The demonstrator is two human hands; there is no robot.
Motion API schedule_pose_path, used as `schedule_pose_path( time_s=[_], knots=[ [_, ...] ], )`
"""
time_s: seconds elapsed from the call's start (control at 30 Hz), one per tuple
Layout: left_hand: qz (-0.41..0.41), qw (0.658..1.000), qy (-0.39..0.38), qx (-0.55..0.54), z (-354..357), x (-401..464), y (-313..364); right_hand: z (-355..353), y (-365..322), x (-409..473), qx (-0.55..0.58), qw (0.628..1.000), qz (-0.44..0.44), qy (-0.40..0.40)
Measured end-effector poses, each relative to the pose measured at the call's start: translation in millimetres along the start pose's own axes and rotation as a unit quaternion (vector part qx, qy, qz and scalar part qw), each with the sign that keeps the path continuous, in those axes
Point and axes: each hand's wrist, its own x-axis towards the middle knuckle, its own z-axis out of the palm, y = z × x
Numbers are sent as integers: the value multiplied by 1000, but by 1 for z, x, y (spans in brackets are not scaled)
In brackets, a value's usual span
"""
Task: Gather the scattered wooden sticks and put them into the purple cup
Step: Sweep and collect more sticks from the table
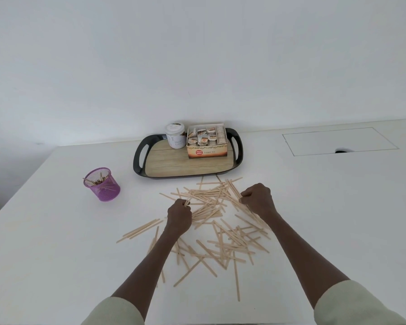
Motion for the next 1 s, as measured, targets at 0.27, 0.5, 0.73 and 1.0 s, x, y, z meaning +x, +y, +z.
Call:
schedule_pose_path(
  time_s=[0.27,0.5,0.73,1.0],
  knots=[
    [-158,939,-85,-294,18,-5,36,16,-48,-20,133,991,-16,-4],
    [-151,831,-201,-497,24,-15,74,36,-82,-40,87,994,-61,-6],
    [-156,816,-108,-547,20,-17,84,41,-88,-48,84,989,-115,46],
    [-161,795,7,-585,11,-3,87,31,-77,-38,143,978,-132,77]
  ],
)
